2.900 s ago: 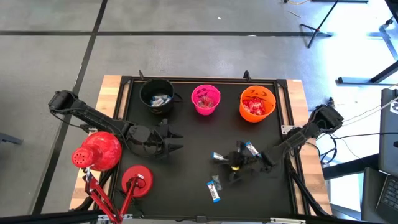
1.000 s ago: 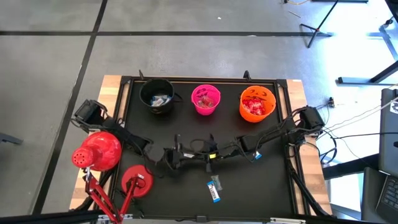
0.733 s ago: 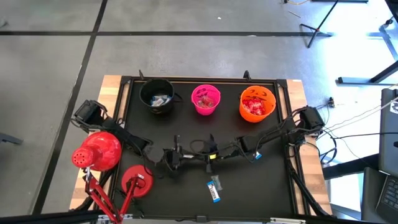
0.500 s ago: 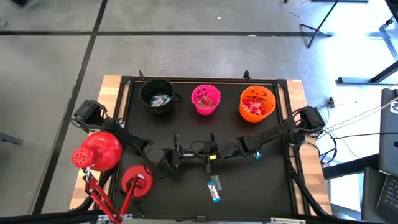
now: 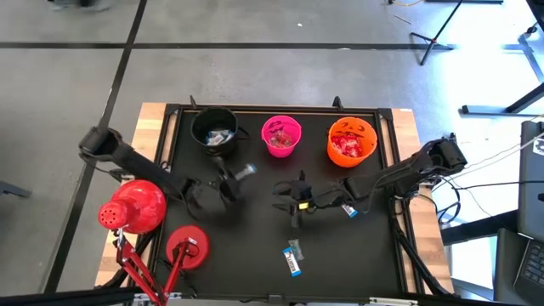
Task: Organize candy in baskets
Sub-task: Put the white chocolate bar into the black bucket
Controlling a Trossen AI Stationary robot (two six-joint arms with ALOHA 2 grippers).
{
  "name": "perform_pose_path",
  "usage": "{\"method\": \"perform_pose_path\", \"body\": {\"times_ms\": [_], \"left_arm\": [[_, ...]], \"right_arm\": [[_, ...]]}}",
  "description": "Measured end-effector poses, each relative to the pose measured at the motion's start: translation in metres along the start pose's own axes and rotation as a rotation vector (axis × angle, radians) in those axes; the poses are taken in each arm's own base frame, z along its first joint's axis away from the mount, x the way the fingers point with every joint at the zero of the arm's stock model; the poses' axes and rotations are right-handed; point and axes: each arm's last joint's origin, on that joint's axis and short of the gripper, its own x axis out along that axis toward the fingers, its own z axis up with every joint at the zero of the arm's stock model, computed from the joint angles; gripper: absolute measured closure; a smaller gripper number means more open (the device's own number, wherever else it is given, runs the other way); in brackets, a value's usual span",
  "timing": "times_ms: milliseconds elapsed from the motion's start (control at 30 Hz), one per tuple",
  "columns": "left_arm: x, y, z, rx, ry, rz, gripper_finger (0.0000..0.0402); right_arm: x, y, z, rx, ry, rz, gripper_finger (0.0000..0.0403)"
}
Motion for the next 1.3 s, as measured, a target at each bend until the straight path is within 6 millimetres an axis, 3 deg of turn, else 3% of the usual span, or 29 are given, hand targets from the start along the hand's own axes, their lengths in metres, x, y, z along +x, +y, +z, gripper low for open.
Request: {"method": "perform_pose_path", "body": {"times_ms": [133,200,533,667,800,1033,1200,1300], "left_arm": [[-0.004,0.042,0.0,-0.006,0.101,0.291,0.0361],[-0.006,0.062,-0.002,-0.007,0.137,0.355,0.0361],[0.0,0.154,-0.032,-0.329,0.205,0.206,0.036],[0.006,0.167,-0.048,-0.418,0.26,0.039,0.0356],[0.013,0.172,-0.056,-0.449,0.288,-0.055,0.032],[0.015,0.179,-0.061,-0.45,0.316,0.018,0.025],[0.002,0.19,-0.045,-0.496,0.26,-0.018,0.0243],[-0.008,0.194,-0.029,-0.54,0.166,-0.167,0.0246]], "right_arm": [[0.001,0.0,-0.002,0.034,0.014,0.005,0.0226],[0.001,0.0,-0.003,0.06,0.023,0.003,0.0226],[-0.006,0.02,-0.009,0.054,0.023,-0.029,0.0226],[-0.009,0.025,-0.01,0.045,0.017,-0.046,0.0226],[-0.009,0.025,-0.011,0.044,0.021,-0.043,0.0226],[-0.009,0.024,-0.013,0.034,0.047,-0.044,0.0226],[-0.02,0.018,-0.021,0.03,0.185,-0.095,0.0226],[-0.028,0.013,-0.029,0.103,0.308,-0.139,0.0226]]}}
